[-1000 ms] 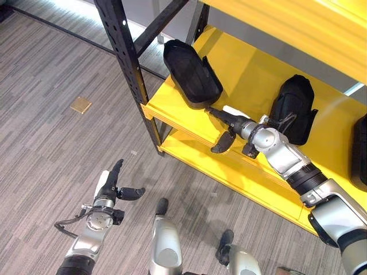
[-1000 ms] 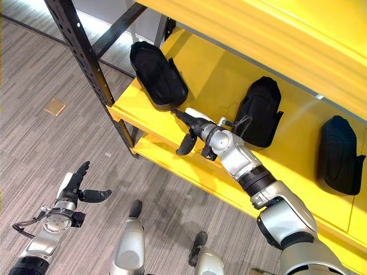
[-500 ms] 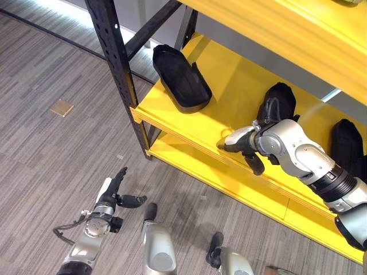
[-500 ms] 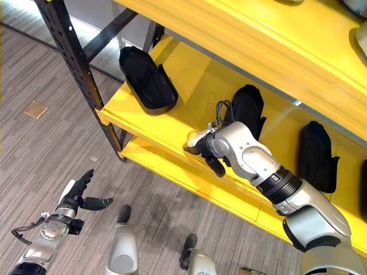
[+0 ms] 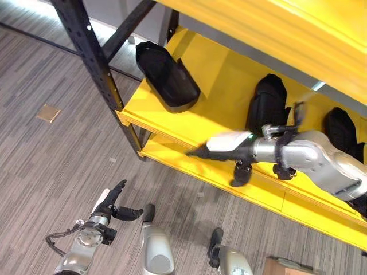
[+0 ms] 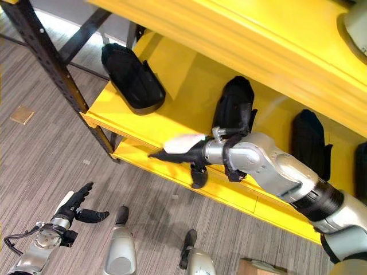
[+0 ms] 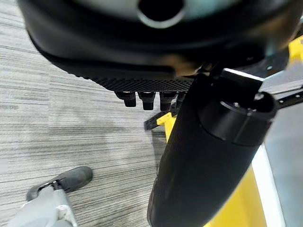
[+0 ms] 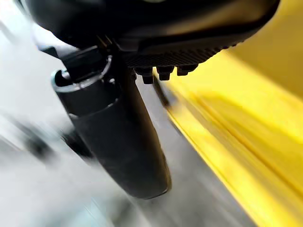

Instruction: Move parts from the plastic box to the shelf.

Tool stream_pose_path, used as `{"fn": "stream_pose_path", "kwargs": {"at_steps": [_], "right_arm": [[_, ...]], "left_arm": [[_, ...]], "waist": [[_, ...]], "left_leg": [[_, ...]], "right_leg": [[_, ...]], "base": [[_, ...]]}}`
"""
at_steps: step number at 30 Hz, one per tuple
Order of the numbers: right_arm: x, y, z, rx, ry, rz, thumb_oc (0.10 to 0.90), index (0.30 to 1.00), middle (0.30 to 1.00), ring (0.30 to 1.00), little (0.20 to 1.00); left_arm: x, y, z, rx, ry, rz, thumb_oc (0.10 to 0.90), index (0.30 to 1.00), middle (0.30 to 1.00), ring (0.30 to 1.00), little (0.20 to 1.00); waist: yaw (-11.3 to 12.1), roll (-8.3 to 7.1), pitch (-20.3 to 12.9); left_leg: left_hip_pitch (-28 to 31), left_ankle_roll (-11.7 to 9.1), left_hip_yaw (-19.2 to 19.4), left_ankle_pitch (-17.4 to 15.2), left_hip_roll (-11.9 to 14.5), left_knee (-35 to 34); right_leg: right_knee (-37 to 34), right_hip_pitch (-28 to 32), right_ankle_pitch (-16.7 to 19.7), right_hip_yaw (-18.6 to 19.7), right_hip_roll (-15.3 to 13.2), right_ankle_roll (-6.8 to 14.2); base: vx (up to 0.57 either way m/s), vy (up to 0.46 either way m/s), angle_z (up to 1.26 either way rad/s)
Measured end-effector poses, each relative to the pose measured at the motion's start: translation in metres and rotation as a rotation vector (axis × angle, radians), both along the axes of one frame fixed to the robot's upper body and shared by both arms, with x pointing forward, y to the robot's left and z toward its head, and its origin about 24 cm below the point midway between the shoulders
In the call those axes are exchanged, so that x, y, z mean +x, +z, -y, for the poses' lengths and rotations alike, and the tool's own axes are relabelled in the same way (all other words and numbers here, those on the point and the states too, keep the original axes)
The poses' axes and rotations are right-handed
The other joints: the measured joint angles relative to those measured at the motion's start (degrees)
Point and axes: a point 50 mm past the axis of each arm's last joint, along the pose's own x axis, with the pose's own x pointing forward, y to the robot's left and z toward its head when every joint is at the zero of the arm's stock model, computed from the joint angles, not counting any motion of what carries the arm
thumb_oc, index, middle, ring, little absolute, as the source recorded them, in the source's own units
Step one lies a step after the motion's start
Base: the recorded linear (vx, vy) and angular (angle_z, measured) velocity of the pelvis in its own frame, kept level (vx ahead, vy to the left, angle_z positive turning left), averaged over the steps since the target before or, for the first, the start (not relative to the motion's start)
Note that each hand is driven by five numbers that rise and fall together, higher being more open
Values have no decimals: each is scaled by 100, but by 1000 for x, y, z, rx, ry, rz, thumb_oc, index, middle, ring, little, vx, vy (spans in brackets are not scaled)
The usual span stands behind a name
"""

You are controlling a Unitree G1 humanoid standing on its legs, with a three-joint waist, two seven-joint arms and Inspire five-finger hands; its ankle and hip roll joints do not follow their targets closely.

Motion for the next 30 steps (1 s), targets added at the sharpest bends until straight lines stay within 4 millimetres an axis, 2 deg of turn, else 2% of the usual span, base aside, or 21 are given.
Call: {"fn": "stream_pose_path", "kwargs": {"at_steps": [3, 5, 7, 9, 10, 11, 18, 23, 26, 30], "right_arm": [[-21, 18, -2, 183, 119, 68, 900, 1000, 1000, 1000, 1000], [-24, 21, -7, 248, 161, 89, 900, 1000, 1000, 1000, 1000], [-24, 21, -11, 292, 182, 91, 900, 1000, 1000, 1000, 1000], [-26, 24, -16, 336, 200, 124, 900, 1000, 1000, 1000, 1000], [-26, 30, -19, 343, 196, 198, 900, 1000, 1000, 1000, 1000], [-26, 35, -21, 357, 190, 243, 900, 1000, 1000, 1000, 1000], [-29, 52, -30, 421, 211, 349, 900, 1000, 1000, 1000, 1000], [-24, 47, -45, 362, 214, 348, 900, 1000, 1000, 1000, 1000], [-11, 40, -48, 357, 155, 348, 900, 1000, 1000, 1000, 1000], [8, 34, -42, 350, 26, 404, 900, 1000, 1000, 1000, 1000]], "left_arm": [[1, 0, 2, -5, 3, 9, 900, 1000, 1000, 1000, 1000], [4, 1, 5, -16, 3, 21, 900, 1000, 1000, 1000, 1000], [10, 3, 9, -49, 7, 43, 900, 1000, 1000, 1000, 1000], [17, 4, 20, -85, -7, 66, 900, 1000, 1000, 1000, 1000], [18, 2, 26, -98, -19, 65, 900, 1000, 1000, 1000, 1000], [18, 0, 29, -112, -19, 64, 900, 1000, 1000, 1000, 1000], [14, -5, 34, -127, -17, 37, 900, 1000, 1000, 1000, 1000], [17, -6, 40, -161, -26, 38, 900, 1000, 1000, 1000, 1000], [21, -5, 47, -169, -54, 39, 900, 1000, 1000, 1000, 1000], [18, -7, 49, -198, -48, 31, 900, 1000, 1000, 1000, 1000]], "waist": [[-191, 109, 68], [-280, 237, 136], [-289, 379, 217], [-261, 590, 285], [-238, 695, 289], [-241, 737, 287], [-215, 814, 291], [-175, 904, 294], [-72, 998, 325], [-2, 1092, 383]], "left_leg": [[22, 23, 81, -55, -11, 88], [47, 70, 141, -89, -15, 116], [34, 73, 140, -92, -15, 156], [-13, 94, 144, -116, -38, 178], [-83, 103, 146, -116, -53, 201], [-99, 105, 148, -115, -59, 202], [-88, 77, 129, -98, -93, 222], [-83, 127, 131, -140, -144, 292], [-254, 155, 90, -157, -157, 376], [-557, 163, 2, -148, -214, 531]], "right_leg": [[13, -10, 15, 99, -24, 21], [14, -11, -1, 136, -44, -7], [36, -22, 4, 144, -48, -10], [108, -94, -7, 159, -78, -6], [147, -175, -8, 168, -94, -5], [165, -202, -8, 174, -100, -4], [304, -227, -74, 165, -137, 21], [563, -306, -229, 165, -216, -36], [818, -542, -321, 182, -243, -53], [1063, -829, -390, 173, -299, -24]], "base": [[-18, 101, -14], [-31, 109, -14], [-14, 100, -2], [4, 94, 1], [13, 78, -1], [21, 60, 0], [28, 42, 2], [24, 61, 2], [-17, 59, 3], [-12, 48, 9]]}}
